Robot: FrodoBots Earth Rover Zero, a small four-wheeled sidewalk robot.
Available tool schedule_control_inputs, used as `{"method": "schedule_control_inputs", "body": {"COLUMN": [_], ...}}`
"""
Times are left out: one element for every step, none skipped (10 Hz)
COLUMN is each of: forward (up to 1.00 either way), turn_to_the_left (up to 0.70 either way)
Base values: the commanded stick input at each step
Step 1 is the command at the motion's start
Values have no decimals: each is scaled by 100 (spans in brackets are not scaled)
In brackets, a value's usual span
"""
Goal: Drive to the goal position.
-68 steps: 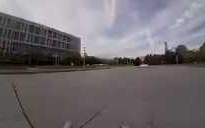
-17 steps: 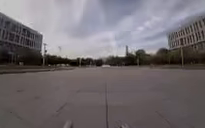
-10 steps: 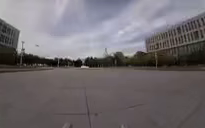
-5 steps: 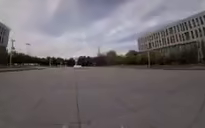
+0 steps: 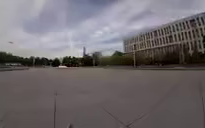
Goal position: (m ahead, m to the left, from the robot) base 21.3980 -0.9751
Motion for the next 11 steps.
{"method": "schedule_control_inputs", "body": {"forward": [99,99,99,99,99,99,99,99,99,99,99], "turn_to_the_left": [0,0,0,0,0,0,0,0,0,0,0]}}
